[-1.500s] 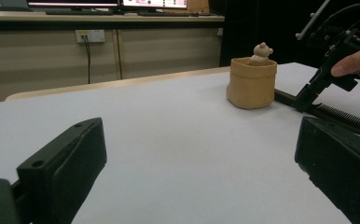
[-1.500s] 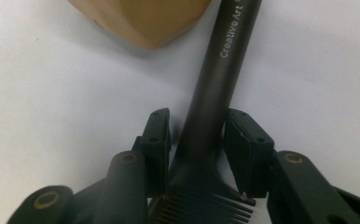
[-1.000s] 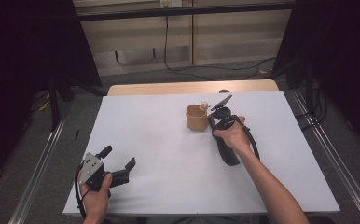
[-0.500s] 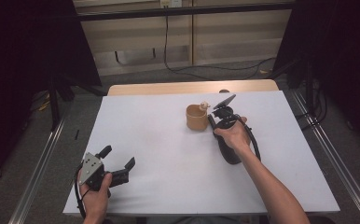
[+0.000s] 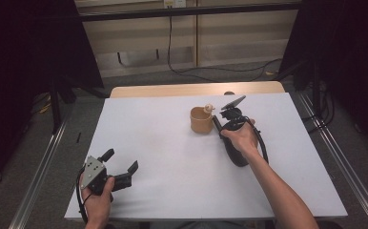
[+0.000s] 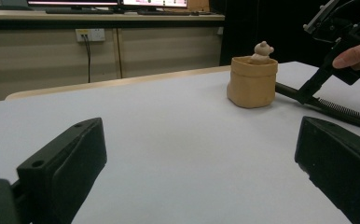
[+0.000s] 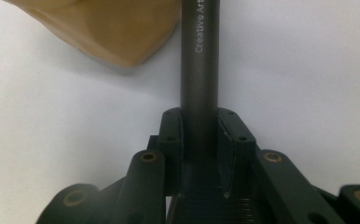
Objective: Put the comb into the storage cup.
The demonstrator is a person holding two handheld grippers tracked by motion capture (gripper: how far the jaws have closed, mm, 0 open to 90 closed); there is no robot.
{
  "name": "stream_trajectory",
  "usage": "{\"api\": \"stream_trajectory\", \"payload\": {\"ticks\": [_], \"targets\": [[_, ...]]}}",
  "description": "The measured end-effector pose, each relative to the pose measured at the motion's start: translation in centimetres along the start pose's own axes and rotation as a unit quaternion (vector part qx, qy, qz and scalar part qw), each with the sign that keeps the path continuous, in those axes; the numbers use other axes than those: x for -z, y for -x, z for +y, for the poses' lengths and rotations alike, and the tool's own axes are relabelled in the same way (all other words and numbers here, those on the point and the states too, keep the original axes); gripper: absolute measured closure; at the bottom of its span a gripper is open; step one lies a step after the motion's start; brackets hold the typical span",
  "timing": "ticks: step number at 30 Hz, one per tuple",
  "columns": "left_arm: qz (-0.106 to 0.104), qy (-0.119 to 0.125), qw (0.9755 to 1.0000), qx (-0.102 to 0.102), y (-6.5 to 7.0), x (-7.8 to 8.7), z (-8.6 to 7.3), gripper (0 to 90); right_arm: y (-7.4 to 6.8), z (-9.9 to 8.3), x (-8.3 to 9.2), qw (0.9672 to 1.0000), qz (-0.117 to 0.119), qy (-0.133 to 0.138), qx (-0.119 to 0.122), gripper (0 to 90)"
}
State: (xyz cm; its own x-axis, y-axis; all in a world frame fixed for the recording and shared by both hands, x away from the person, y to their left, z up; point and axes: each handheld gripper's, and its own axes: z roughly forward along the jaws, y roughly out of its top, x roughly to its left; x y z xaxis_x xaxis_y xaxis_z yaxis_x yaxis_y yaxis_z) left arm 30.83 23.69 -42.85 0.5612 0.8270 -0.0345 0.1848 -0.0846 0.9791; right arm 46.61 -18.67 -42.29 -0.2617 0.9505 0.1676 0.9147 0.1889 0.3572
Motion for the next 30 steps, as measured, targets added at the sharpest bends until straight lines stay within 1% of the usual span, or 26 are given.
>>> {"api": "stream_trajectory", "payload": {"ticks": [2, 8, 9, 10, 12, 14, 17, 21, 23, 25, 27, 28, 29, 30], "targets": [[0.0, 0.0, 1.0, 0.001, 0.0, 0.0, 0.0, 2.4, 0.0, 0.1, 0.1, 1.0, 0.0, 0.005, -0.001, 72.6], [0.0, 0.0, 1.0, 0.001, 0.0, 0.0, 0.0, 2.4, 0.6, 0.1, 0.6, 0.9997, 0.001, 0.017, -0.015, 72.7], [0.0, 0.0, 1.0, 0.001, 0.0, 0.0, 0.0, 2.4, 0.6, 0.1, 0.7, 0.9997, 0.003, 0.022, -0.014, 72.7], [-0.001, 0.0, 1.0, 0.001, 0.0, 0.0, 0.0, 2.4, 0.6, 0.1, 0.8, 0.9996, 0.004, 0.024, -0.017, 72.7], [0.0, 0.0, 1.0, 0.0, 0.0, 0.0, 0.0, 2.3, 0.7, 0.1, 1.1, 0.9994, 0.009, 0.03, -0.016, 72.7], [0.0, 0.0, 1.0, 0.002, 0.0, 0.0, 0.0, 2.4, 0.9, 0.1, 1.4, 0.9989, 0.006, 0.04, -0.022, 72.7], [0.0, 0.0, 1.0, 0.001, 0.0, 0.0, 0.0, 2.4, 1.3, 0.1, 1.9, 0.9984, 0.01, 0.05, -0.026, 72.7], [0.0, 0.0, 1.0, 0.002, 0.0, 0.0, 0.0, 2.4, 1.6, -0.1, 2.7, 0.9978, 0.014, 0.059, -0.027, 72.7], [0.0, 0.0, 1.0, 0.002, 0.0, 0.0, 0.0, 2.4, 1.8, -0.1, 3.0, 0.9972, 0.013, 0.066, -0.031, 72.7], [0.0, 0.0, 1.0, 0.003, 0.0, 0.0, 0.0, 2.4, 2.0, -0.2, 3.4, 0.9965, 0.016, 0.076, -0.031, 72.7], [-0.001, 0.0, 1.0, 0.003, 0.0, 0.0, 0.0, 2.4, 2.0, -0.2, 3.7, 0.9959, 0.011, 0.085, -0.028, 72.7], [-0.001, 0.0, 1.0, 0.003, 0.0, 0.0, 0.0, 2.3, 2.0, -0.3, 3.9, 0.9957, 0.016, 0.088, -0.025, 72.7], [-0.001, 0.0, 1.0, 0.003, 0.0, 0.0, 0.0, 2.4, 2.0, -0.3, 4.0, 0.9952, 0.018, 0.093, -0.027, 72.7], [-0.001, 0.0, 1.0, 0.003, 0.0, 0.0, 0.0, 2.4, 2.0, -0.4, 4.2, 0.9947, 0.018, 0.099, -0.023, 72.7]]}}
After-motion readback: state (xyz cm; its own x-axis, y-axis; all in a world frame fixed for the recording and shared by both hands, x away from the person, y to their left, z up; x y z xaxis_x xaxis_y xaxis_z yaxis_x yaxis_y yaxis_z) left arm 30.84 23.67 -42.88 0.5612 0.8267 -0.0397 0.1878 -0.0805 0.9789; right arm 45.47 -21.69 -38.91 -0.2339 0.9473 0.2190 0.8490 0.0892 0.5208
